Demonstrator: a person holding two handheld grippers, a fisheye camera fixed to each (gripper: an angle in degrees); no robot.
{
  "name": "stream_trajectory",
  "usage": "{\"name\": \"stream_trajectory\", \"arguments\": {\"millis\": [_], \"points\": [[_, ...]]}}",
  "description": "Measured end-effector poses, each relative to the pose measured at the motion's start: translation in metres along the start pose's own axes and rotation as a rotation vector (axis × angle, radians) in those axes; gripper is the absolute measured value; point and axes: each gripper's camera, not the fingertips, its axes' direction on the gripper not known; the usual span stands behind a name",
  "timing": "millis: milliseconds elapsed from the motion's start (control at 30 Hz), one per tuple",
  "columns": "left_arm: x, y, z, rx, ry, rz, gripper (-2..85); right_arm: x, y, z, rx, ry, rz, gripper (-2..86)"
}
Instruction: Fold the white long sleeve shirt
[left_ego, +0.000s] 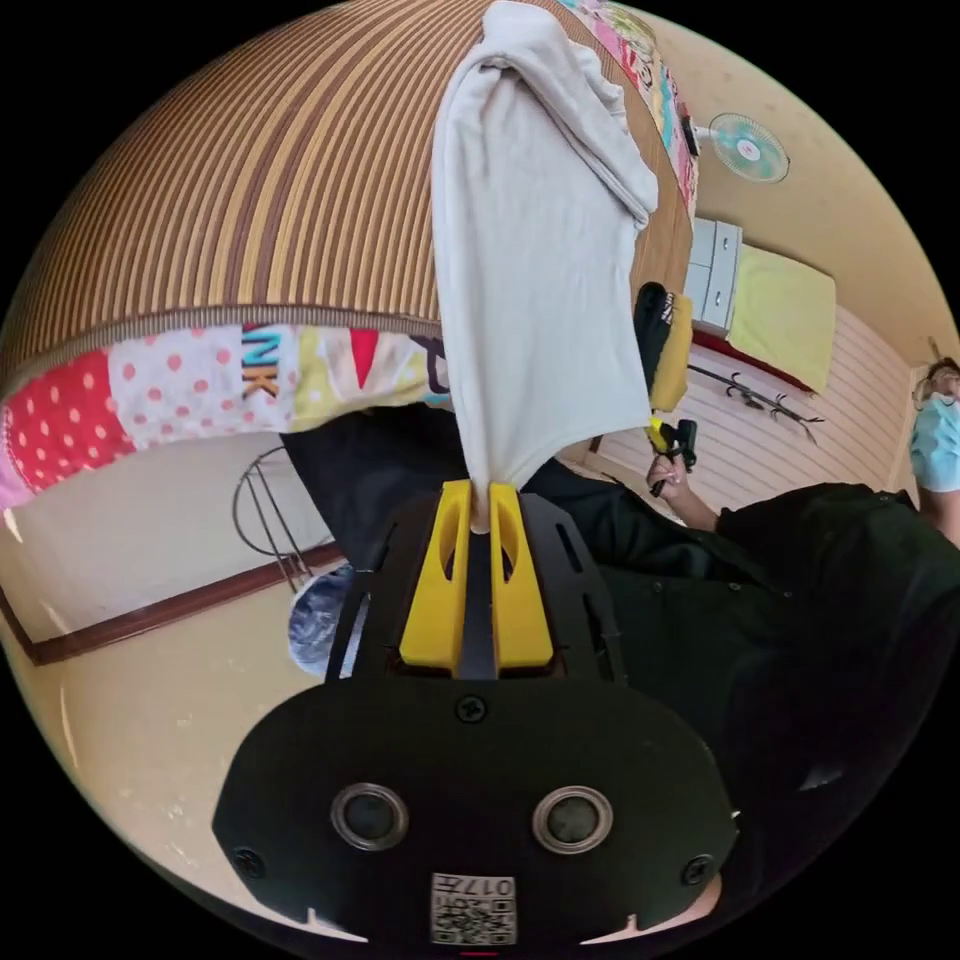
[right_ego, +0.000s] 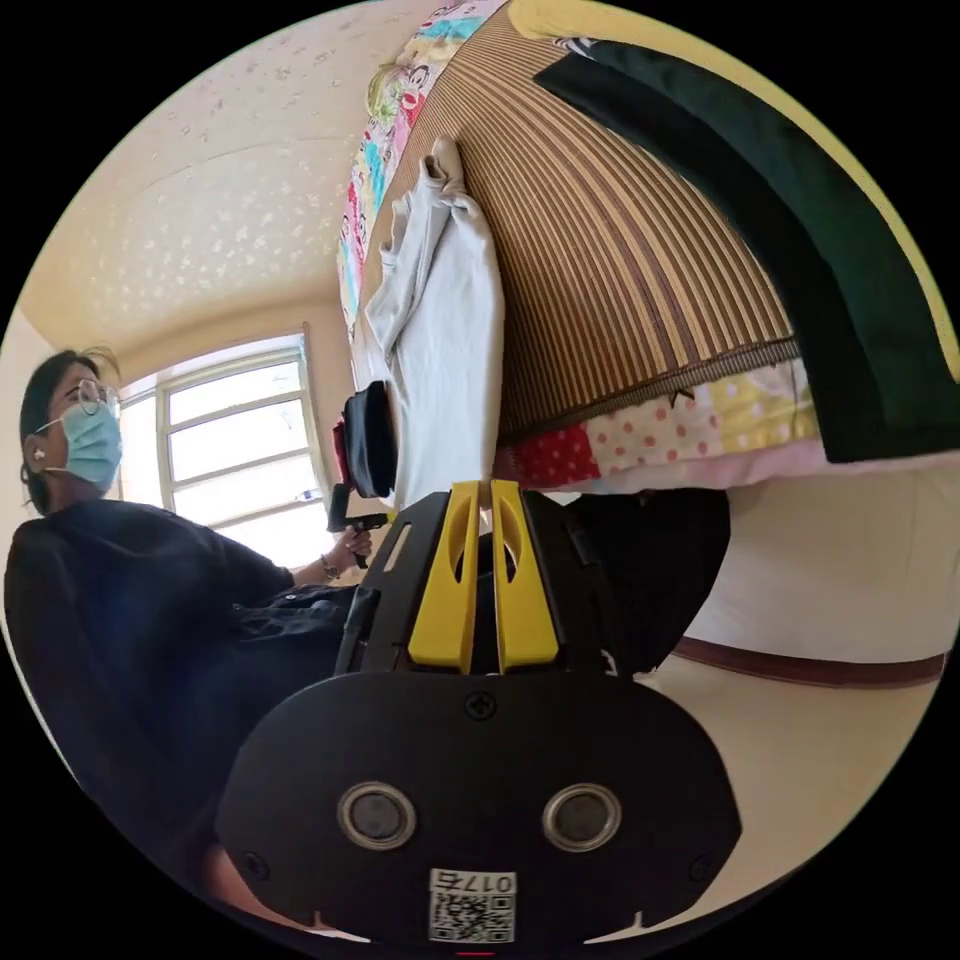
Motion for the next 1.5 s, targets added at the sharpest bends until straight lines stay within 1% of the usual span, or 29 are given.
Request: {"name": "stream_trajectory", "arguments": {"millis": [33, 67, 100, 133, 167, 233, 267, 367, 500, 567, 633, 733, 833, 867, 933, 967, 1000, 1033, 1100, 1167, 1200, 1233, 1267, 1333, 1367, 1400, 1433, 1467, 1500], "points": [[-0.01, 0.012, -0.003, 0.066, 0.187, -0.009, 3.9, -0.002, 0.013, -0.012, 0.056, -0.091, 0.01, 2.7], [-0.02, 0.023, -0.008, 0.169, 0.376, -0.006, 3.9, -0.003, 0.018, -0.016, 0.087, -0.131, 0.01, 2.7], [-0.024, 0.027, -0.011, 0.231, 0.457, 0.0, 3.9, -0.007, 0.025, -0.025, 0.152, -0.196, 0.003, 2.7], [-0.032, 0.032, -0.017, 0.355, 0.58, 0.018, 3.8, -0.008, 0.026, -0.031, 0.222, -0.251, -0.005, 2.7], [-0.04, 0.033, -0.022, 0.464, 0.649, 0.027, 3.8, -0.008, 0.025, -0.032, 0.257, -0.273, -0.004, 2.6], [-0.049, 0.023, -0.026, 0.595, 0.718, 0.034, 3.8, 0.004, 0.009, -0.029, 0.383, -0.369, 0.006, 2.6], [-0.051, 0.01, -0.027, 0.651, 0.773, 0.062, 3.8, 0.007, 0.001, -0.025, 0.399, -0.39, 0.0, 2.6], [-0.047, -0.041, -0.034, 0.747, 0.868, 0.159, 3.8, 0.016, -0.052, 0.0, 0.474, -0.466, -0.04, 2.5], [-0.03, -0.115, -0.054, 0.843, 0.946, 0.306, 3.8, 0.02, -0.152, 0.041, 0.562, -0.555, -0.118, 2.5], [-0.016, -0.163, -0.068, 0.891, 0.957, 0.365, 3.9, 0.02, -0.197, 0.057, 0.575, -0.553, -0.146, 2.5], [-0.008, -0.2, -0.075, 0.916, 0.963, 0.374, 3.9, 0.025, -0.256, 0.076, 0.581, -0.51, -0.16, 2.5], [-0.001, -0.257, -0.082, 0.952, 0.972, 0.321, 3.9, 0.037, -0.325, 0.102, 0.575, -0.438, -0.131, 2.7], [0.005, -0.307, -0.085, 0.951, 0.949, 0.251, 3.9, 0.051, -0.388, 0.133, 0.564, -0.365, -0.118, 3.0], [0.006, -0.324, -0.085, 0.936, 0.884, 0.208, 4.0, 0.055, -0.399, 0.139, 0.566, -0.34, -0.109, 3.1], [0.003, -0.339, -0.087, 0.937, 0.744, 0.122, 4.8, 0.081, -0.437, 0.167, 0.553, -0.218, -0.006, 3.8], [0.0, -0.34, -0.091, 0.97, 0.709, 0.118, 5.9, 0.088, -0.443, 0.175, 0.549, -0.201, 0.013, 4.0], [-0.002, -0.338, -0.094, 0.996, 0.706, 0.123, 6.8, 0.1, -0.449, 0.189, 0.566, -0.211, 0.031, 4.7], [-0.004, -0.329, -0.099, 1.041, 0.693, 0.128, 7.8, 0.108, -0.445, 0.198, 0.633, -0.263, 0.031, 5.7], [0.0, -0.315, -0.105, 1.035, 0.602, 0.137, 8.8, 0.111, -0.437, 0.211, 0.681, -0.309, 0.006, 6.5], [0.011, -0.295, -0.099, 0.933, 0.348, 0.133, 11.4, 0.099, -0.429, 0.234, 0.624, -0.237, -0.069, 6.7], [0.014, -0.29, -0.095, 0.906, 0.287, 0.128, 12.1, 0.088, -0.424, 0.258, 0.543, -0.125, -0.117, 6.5], [0.018, -0.281, -0.083, 0.849, 0.187, 0.118, 13.4, 0.075, -0.415, 0.287, 0.466, 0.017, -0.161, 6.4], [0.019, -0.272, -0.07, 0.798, 0.124, 0.106, 14.6, 0.068, -0.41, 0.303, 0.433, 0.089, -0.191, 6.3], [0.016, -0.26, -0.048, 0.754, 0.082, 0.071, 16.1, 0.046, -0.386, 0.363, 0.354, 0.319, -0.326, 5.9], [0.013, -0.251, -0.034, 0.758, 0.073, 0.037, 16.5, 0.044, -0.382, 0.377, 0.342, 0.366, -0.354, 5.8], [0.012, -0.246, -0.028, 0.764, 0.081, 0.034, 16.4, 0.045, -0.377, 0.404, 0.323, 0.462, -0.386, 5.6], [0.01, -0.24, -0.016, 0.766, 0.098, 0.029, 16.4, 0.055, -0.382, 0.431, 0.293, 0.58, -0.387, 5.3], [0.01, -0.236, -0.005, 0.762, 0.099, 0.025, 16.2, 0.063, -0.387, 0.445, 0.273, 0.654, -0.373, 5.1], [0.011, -0.234, 0.0, 0.758, 0.093, 0.025, 16.1, 0.086, -0.401, 0.473, 0.211, 0.807, -0.334, 4.2]]}}
